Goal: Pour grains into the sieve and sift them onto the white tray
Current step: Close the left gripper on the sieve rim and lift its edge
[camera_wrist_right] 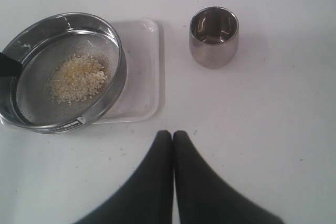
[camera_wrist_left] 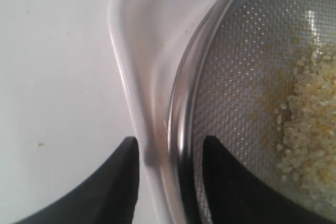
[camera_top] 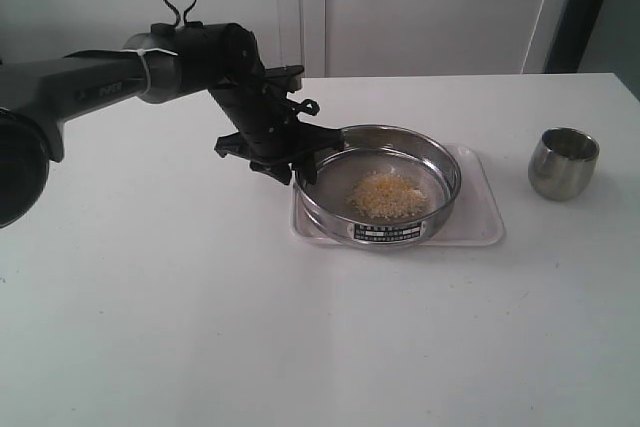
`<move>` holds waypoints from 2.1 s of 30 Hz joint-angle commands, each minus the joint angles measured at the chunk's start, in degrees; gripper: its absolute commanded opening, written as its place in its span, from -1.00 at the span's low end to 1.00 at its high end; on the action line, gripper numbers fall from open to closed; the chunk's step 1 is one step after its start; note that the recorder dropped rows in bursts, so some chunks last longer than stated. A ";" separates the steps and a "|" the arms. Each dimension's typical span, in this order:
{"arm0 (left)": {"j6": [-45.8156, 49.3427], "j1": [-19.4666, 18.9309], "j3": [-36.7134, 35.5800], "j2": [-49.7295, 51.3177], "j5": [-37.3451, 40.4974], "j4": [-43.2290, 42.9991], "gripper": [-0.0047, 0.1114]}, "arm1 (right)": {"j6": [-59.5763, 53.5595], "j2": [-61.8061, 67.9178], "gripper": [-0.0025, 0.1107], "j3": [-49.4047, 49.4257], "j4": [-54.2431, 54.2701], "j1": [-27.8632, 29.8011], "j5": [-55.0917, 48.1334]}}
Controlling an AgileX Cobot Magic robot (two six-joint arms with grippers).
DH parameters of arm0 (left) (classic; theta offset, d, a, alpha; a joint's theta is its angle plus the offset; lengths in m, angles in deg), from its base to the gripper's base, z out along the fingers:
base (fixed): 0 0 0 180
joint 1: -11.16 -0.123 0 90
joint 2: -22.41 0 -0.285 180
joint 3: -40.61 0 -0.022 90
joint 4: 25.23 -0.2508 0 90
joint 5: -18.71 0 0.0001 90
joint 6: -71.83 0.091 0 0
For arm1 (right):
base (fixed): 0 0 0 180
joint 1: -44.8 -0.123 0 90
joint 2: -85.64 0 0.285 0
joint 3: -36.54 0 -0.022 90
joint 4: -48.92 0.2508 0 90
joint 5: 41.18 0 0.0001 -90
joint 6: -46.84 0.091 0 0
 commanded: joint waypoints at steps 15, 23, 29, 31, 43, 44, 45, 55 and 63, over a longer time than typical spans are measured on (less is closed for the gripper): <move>0.17 0.39 0.50 0.92 -0.33 1.82 -0.92 | -0.40 -0.29 -0.96 0.01 0.07 0.32 0.61; -0.20 0.39 0.50 0.66 -3.06 3.38 -0.92 | -0.40 -0.29 -0.96 0.01 0.07 0.32 0.61; -0.20 0.39 3.36 0.53 -4.85 3.75 -0.92 | -0.40 -0.29 -0.96 0.01 0.07 0.32 0.61; -0.20 0.39 4.64 0.53 -6.05 3.75 -0.92 | -0.40 -0.29 -0.96 0.01 0.07 0.32 0.61; 1.03 0.13 5.27 0.76 -9.20 1.54 -0.92 | -0.40 -0.29 -0.96 0.01 0.07 0.32 0.61; -0.94 -0.04 5.27 0.88 -9.56 1.93 -0.92 | -0.40 -0.29 -0.96 0.01 0.07 0.32 0.61; -2.58 -0.04 5.27 1.12 -9.72 4.16 -0.92 | -0.40 -0.29 -0.96 0.01 0.07 0.32 0.61; 4.63 0.63 5.27 1.14 -9.73 8.24 -0.92 | -0.40 -0.29 -0.96 0.01 0.07 0.32 0.72; 3.15 1.62 5.27 0.97 -11.15 4.09 -0.92 | -0.40 -0.29 -0.96 0.01 0.07 0.32 0.61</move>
